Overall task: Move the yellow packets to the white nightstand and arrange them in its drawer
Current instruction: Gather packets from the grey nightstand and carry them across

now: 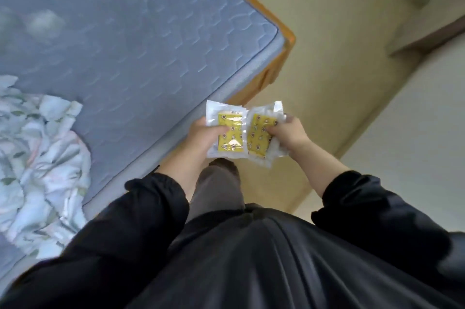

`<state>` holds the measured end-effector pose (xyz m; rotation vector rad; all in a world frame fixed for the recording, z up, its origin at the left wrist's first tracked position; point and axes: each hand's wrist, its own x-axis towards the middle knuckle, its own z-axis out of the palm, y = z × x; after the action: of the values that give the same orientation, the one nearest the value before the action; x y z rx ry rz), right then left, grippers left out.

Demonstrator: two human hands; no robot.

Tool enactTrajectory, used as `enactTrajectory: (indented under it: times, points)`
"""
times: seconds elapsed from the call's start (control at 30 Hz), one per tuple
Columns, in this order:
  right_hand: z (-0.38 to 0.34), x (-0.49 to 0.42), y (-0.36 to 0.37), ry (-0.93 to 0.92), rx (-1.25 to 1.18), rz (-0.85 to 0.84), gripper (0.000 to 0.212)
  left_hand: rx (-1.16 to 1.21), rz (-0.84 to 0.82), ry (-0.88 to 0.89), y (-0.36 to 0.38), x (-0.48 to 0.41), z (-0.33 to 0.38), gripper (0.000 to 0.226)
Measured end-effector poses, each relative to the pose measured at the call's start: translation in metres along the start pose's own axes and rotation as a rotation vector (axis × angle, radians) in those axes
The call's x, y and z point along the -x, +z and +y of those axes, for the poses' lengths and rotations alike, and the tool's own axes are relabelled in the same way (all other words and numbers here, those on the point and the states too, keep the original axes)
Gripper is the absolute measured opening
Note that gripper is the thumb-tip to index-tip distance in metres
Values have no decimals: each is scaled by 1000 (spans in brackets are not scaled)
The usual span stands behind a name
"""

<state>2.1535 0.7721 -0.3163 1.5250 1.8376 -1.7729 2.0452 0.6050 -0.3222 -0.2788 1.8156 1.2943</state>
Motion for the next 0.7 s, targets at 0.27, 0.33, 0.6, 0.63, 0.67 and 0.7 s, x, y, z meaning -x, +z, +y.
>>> enactTrajectory:
  times: [0.27, 0.33, 0.6, 0.63, 0.67, 0.7]
  points:
    - [-55, -97, -138, 64, -131, 210, 12, -189, -181, 44, 152, -105, 117, 22]
    - [-73, -125, -174, 90, -168, 263, 12, -204, -219, 21, 191, -130, 147, 20]
    - [-134, -216, -300, 198, -256, 367, 31, -337, -344, 24, 328, -194, 259, 25]
    - [-139, -227, -315, 204, -260, 368, 31, -344, -347, 20, 345, -204, 269, 24]
    - [-144, -239, -331, 207, -257, 370, 31, -356, -343, 18, 362, -213, 278, 22]
    - [-149, -253, -347, 207, -252, 366, 31, -369, -337, 18, 380, -222, 288, 22]
